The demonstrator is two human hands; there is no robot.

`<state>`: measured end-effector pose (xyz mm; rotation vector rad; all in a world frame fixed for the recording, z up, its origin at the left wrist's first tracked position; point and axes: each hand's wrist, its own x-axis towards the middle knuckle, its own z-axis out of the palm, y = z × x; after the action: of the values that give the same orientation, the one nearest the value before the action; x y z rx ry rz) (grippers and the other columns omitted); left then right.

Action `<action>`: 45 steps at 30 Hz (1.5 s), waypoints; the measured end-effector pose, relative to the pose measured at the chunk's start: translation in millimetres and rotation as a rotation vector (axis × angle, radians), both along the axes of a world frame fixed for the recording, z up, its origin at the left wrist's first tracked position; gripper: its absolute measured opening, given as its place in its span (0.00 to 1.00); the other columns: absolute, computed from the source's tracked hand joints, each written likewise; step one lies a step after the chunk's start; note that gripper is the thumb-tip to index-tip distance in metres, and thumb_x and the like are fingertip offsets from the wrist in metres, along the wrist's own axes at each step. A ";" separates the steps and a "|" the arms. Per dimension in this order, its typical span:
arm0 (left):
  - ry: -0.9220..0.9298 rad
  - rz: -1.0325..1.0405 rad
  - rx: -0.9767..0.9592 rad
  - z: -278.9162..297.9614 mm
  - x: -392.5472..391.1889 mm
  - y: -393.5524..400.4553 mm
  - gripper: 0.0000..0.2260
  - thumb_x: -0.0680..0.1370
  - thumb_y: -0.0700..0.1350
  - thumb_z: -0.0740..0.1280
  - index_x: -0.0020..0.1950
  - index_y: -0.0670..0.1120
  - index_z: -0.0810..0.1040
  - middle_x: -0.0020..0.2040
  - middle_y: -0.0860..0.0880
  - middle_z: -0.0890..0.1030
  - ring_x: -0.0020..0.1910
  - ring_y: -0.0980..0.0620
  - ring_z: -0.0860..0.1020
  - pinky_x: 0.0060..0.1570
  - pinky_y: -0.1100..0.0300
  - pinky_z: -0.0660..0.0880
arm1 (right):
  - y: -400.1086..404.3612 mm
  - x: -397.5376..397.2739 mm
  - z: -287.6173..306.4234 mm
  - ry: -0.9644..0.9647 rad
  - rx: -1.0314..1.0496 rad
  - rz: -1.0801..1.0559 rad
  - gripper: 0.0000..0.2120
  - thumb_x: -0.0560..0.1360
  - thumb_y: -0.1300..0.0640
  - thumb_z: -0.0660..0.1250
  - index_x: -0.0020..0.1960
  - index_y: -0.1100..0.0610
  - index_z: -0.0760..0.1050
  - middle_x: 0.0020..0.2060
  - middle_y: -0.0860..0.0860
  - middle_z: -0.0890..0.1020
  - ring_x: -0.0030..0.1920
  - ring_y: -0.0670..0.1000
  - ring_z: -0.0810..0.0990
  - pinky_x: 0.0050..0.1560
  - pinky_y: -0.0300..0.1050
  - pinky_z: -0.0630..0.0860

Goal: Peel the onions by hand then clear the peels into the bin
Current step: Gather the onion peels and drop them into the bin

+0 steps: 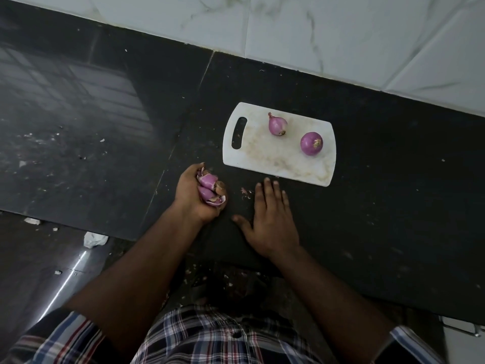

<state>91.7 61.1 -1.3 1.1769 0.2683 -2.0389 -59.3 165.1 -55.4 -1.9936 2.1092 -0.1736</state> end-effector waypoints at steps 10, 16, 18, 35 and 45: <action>0.006 -0.035 -0.001 0.4 3.7 5.6 0.14 0.76 0.49 0.67 0.35 0.47 0.67 0.28 0.50 0.69 0.26 0.55 0.70 0.27 0.64 0.70 | -3.3 -24.4 9.7 -0.251 -0.153 0.263 0.21 0.81 0.53 0.60 0.69 0.61 0.75 0.71 0.57 0.74 0.74 0.56 0.69 0.76 0.52 0.62; -0.006 -0.046 0.005 0.1 11.0 12.5 0.14 0.77 0.49 0.67 0.36 0.47 0.67 0.29 0.50 0.70 0.26 0.54 0.71 0.29 0.65 0.70 | -20.6 -51.9 9.4 -0.053 -0.112 -0.037 0.25 0.81 0.47 0.56 0.68 0.64 0.74 0.69 0.61 0.76 0.74 0.60 0.68 0.75 0.57 0.64; -0.001 -0.053 -0.002 -0.3 14.9 13.7 0.14 0.77 0.49 0.67 0.35 0.47 0.67 0.28 0.50 0.69 0.26 0.55 0.71 0.29 0.65 0.70 | -13.4 -46.5 5.7 -0.083 -0.104 -0.023 0.24 0.81 0.48 0.58 0.68 0.63 0.75 0.68 0.60 0.77 0.74 0.59 0.68 0.75 0.57 0.64; -0.049 -0.087 -0.024 4.3 33.3 18.8 0.12 0.77 0.48 0.67 0.39 0.47 0.68 0.28 0.49 0.71 0.26 0.54 0.71 0.32 0.64 0.71 | -12.7 -17.2 11.7 -0.232 -0.103 -0.059 0.25 0.81 0.47 0.56 0.71 0.60 0.72 0.72 0.56 0.73 0.76 0.54 0.66 0.77 0.50 0.59; -0.048 -0.122 -0.011 -2.4 37.1 20.7 0.12 0.79 0.49 0.65 0.38 0.47 0.69 0.29 0.49 0.72 0.27 0.53 0.72 0.31 0.63 0.71 | -28.4 10.8 3.6 -0.157 -0.051 0.080 0.30 0.80 0.45 0.54 0.75 0.63 0.66 0.76 0.59 0.66 0.78 0.57 0.61 0.79 0.51 0.51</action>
<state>128.8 81.8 -3.7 1.2608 0.1659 -2.1108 -48.6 136.6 -51.8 -2.0169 1.9444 -0.3612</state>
